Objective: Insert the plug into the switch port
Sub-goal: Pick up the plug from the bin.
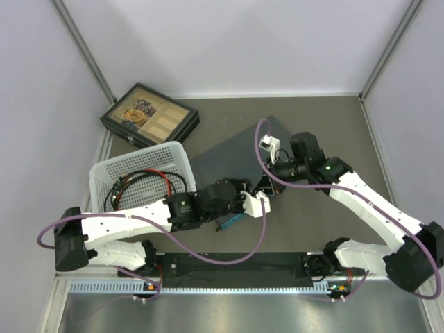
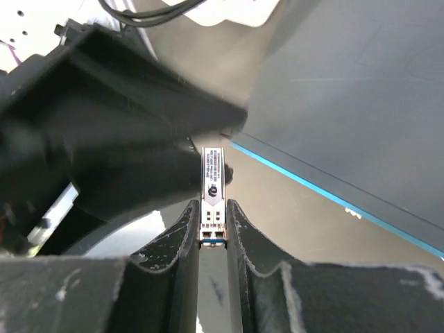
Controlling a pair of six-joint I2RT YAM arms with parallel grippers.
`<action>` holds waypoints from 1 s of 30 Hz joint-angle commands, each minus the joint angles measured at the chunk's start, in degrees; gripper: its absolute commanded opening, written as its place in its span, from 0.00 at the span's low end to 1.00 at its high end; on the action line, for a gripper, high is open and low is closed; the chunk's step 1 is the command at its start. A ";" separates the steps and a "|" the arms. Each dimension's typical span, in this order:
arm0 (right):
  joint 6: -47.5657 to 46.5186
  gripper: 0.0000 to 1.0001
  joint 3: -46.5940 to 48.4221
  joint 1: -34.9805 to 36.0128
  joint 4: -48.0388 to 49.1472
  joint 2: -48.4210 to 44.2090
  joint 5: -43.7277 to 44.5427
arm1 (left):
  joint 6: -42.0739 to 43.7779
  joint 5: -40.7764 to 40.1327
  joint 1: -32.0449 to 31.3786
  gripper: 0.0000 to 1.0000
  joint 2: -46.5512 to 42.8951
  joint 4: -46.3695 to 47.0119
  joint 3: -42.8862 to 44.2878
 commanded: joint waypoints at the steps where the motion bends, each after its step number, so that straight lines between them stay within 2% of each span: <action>1: -1.70 0.00 -5.50 0.95 6.88 -7.40 4.96 | -4.42 -4.81 0.82 0.68 -2.21 10.45 -3.75; 2: -1.79 0.00 -8.47 1.04 9.07 -9.50 6.01 | -5.55 -4.73 1.17 0.73 -2.30 10.46 -4.19; 5: -2.14 0.00 -14.45 2.27 12.68 -13.37 12.24 | -11.70 -2.71 4.07 0.76 -2.83 10.46 -3.67; 6: -2.14 0.00 -16.04 3.49 13.48 -14.17 16.00 | -15.11 -1.84 6.17 0.82 -3.00 10.46 -3.32; 8: -1.70 0.00 -20.09 5.16 14.80 -16.19 22.33 | -20.91 0.44 8.63 0.85 -3.70 12.56 -3.14; 13: -0.21 0.00 -27.65 14.22 19.47 -19.27 39.04 | -33.14 4.06 18.13 0.98 -3.89 15.02 -3.23; 15: 0.49 0.00 -29.76 16.50 23.65 -21.46 45.37 | -37.98 4.50 20.85 0.98 -2.83 15.99 -3.05; 23: 8.13 0.00 -38.20 20.28 28.34 -22.97 58.47 | -50.02 4.68 26.49 0.98 3.66 14.68 0.19; 27: 10.78 0.00 -41.10 20.99 29.66 -22.53 61.56 | -52.66 4.77 27.28 0.98 6.31 11.17 1.69; 30: 10.95 0.00 -42.25 21.26 30.01 -23.58 63.06 | -59.07 4.58 27.11 0.99 6.84 5.99 2.66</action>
